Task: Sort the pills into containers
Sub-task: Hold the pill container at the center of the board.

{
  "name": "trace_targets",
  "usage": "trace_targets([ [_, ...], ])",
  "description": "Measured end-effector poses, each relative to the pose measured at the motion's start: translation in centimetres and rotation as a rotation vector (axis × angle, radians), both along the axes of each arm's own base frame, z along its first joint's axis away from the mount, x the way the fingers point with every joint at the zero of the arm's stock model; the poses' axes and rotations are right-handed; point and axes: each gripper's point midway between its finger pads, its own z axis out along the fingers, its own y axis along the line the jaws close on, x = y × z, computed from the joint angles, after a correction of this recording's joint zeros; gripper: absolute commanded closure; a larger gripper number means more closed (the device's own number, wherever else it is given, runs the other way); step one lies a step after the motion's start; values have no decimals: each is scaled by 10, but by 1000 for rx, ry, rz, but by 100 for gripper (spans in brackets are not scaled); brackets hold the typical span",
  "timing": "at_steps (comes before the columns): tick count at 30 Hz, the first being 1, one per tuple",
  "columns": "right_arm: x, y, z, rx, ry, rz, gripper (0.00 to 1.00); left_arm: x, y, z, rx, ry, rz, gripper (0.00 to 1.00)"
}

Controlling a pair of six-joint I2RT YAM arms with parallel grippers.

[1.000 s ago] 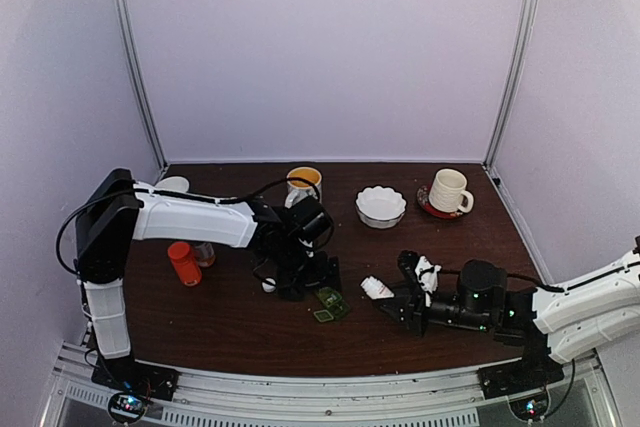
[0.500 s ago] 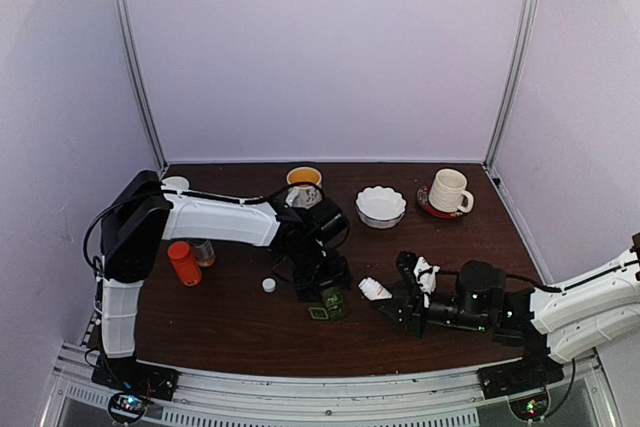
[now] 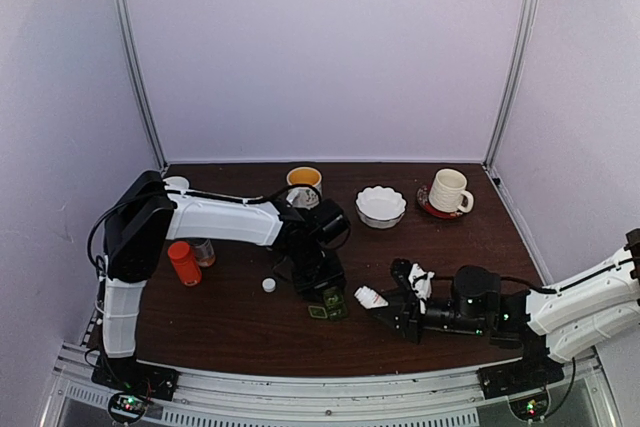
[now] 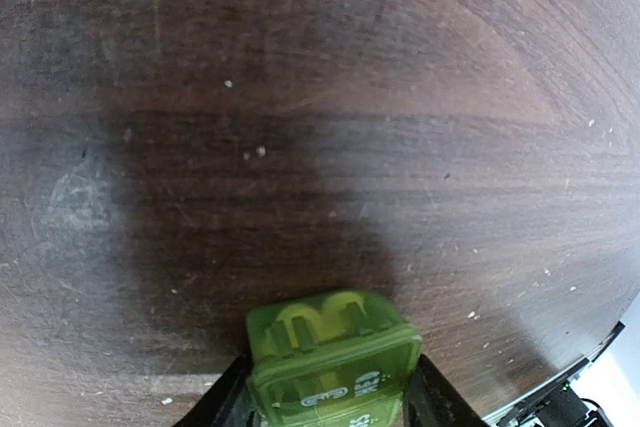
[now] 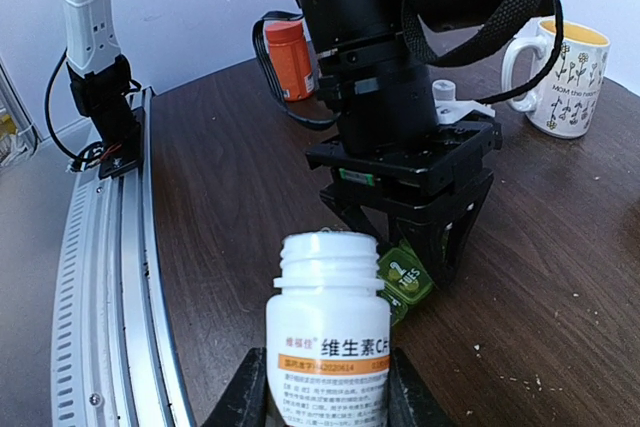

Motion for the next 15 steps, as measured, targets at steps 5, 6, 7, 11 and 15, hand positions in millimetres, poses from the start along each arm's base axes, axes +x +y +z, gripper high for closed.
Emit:
trace_targets([
  [5,-3,2,-9,-22,15,11,87,1,-2,2,-3,2,6,64],
  [6,-4,3,-11,-26,18,14,87,1,-2,2,-4,2,7,64],
  [7,-5,3,-12,-30,21,15,87,1,-2,2,-3,3,7,63],
  [11,-6,4,-20,-47,35,21,87,1,-2,2,-2,4,10,63],
  [15,-7,6,-29,-68,53,27,88,1,-2,2,-2,10,16,62],
])
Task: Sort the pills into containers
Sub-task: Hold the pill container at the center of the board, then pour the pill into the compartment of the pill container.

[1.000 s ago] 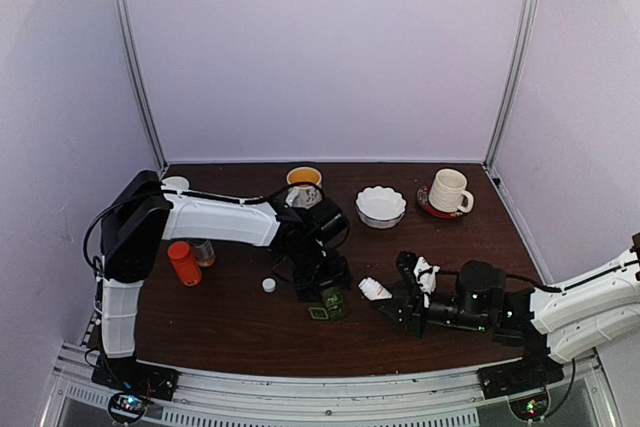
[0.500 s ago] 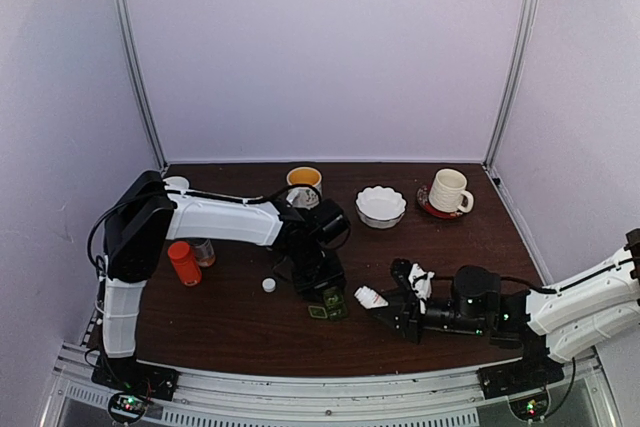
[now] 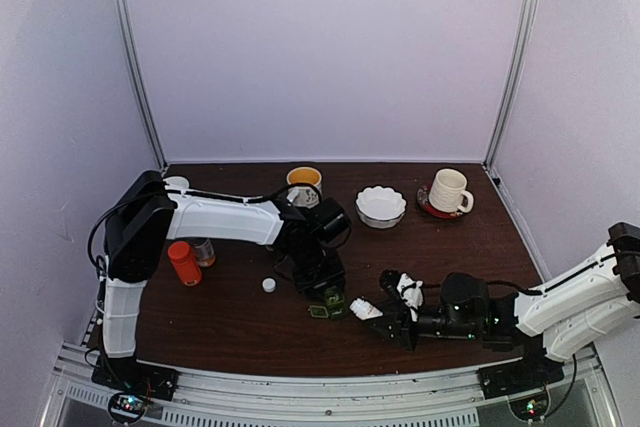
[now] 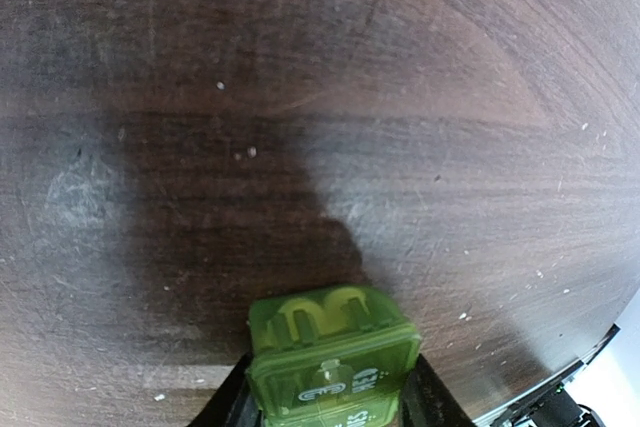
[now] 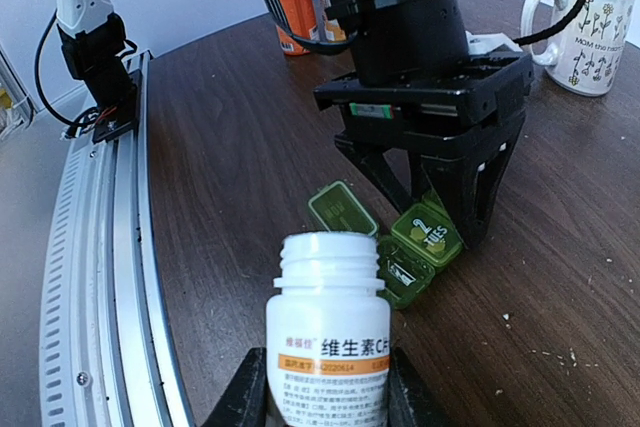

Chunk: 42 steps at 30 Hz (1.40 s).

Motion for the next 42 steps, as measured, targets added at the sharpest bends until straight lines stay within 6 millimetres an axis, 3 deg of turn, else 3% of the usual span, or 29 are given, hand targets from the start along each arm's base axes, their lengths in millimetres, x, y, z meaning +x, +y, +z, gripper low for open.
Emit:
trace_targets([
  [23,13,26,-28,-51,112,-3,91,-5,1,0,-42,48,82,62],
  [42,23,21,-63,-164,262,-81,92,-4,1,0,-43,49,86,63],
])
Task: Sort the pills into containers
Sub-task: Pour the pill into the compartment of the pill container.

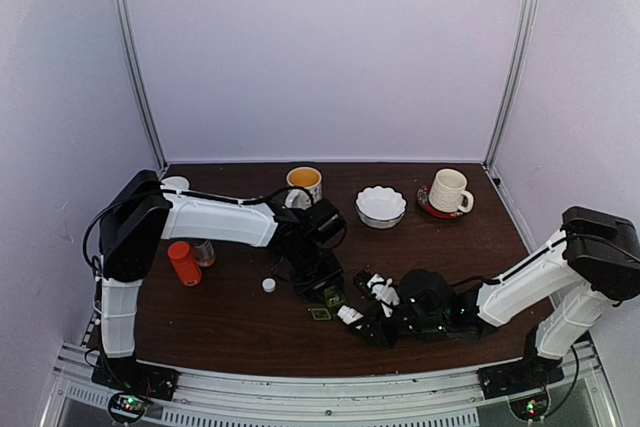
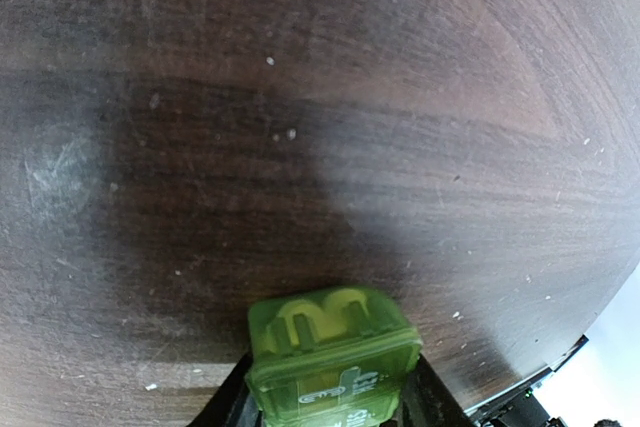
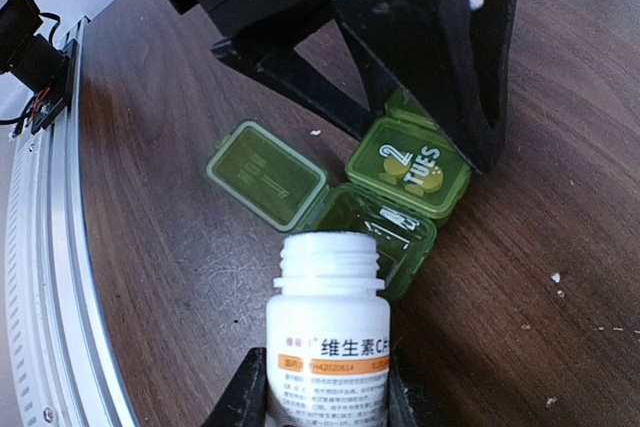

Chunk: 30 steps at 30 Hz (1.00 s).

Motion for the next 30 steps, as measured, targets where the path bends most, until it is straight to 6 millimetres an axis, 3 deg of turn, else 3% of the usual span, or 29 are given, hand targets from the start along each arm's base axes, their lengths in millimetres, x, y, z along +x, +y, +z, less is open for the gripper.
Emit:
trace_targets([
  [17,10,16,23,-19,86,-16,93,0,0,0,-1,1,0,63],
  [30,6,2,8,-98,155,-25,93,0,0,0,-3,4,0,64],
])
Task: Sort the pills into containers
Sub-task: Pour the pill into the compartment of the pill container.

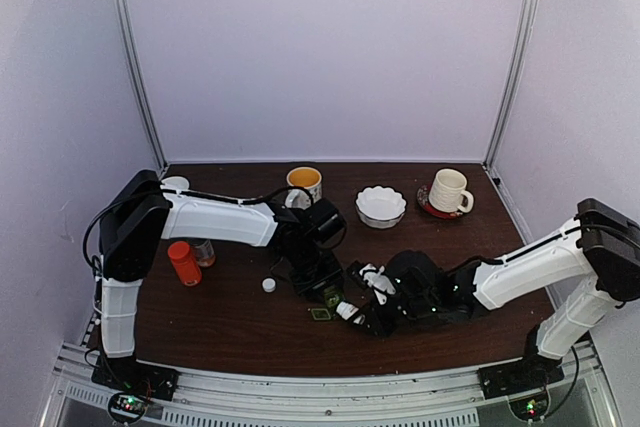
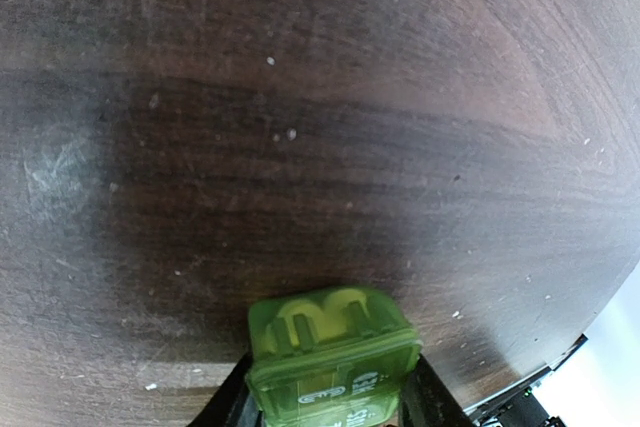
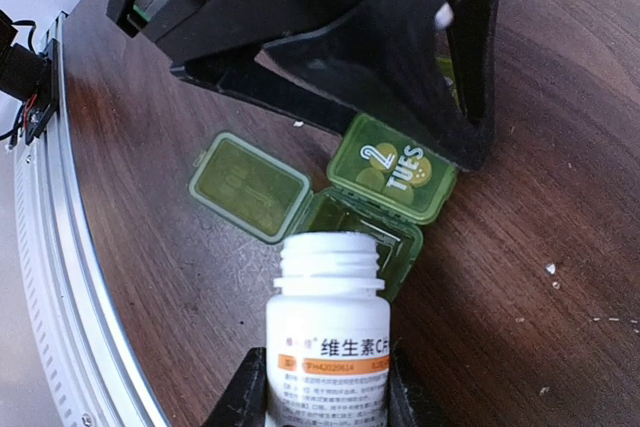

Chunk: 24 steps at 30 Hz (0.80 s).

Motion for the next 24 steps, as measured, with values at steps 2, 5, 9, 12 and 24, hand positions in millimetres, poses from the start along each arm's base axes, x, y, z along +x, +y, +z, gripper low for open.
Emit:
trace_targets([
  [2,1,1,2,0,6,-4,94,0,0,0,0,0,0,64],
  [5,4,5,6,11,7,-7,94,0,0,0,0,0,0,64],
  [9,2,3,4,2,17,-7,94,0,0,0,0,1,0,64],
  [12,1,1,3,-8,23,-6,93,0,0,0,-1,1,0,64],
  [24,2,1,5,-9,14,0,94,0,0,0,-1,1,0,64],
])
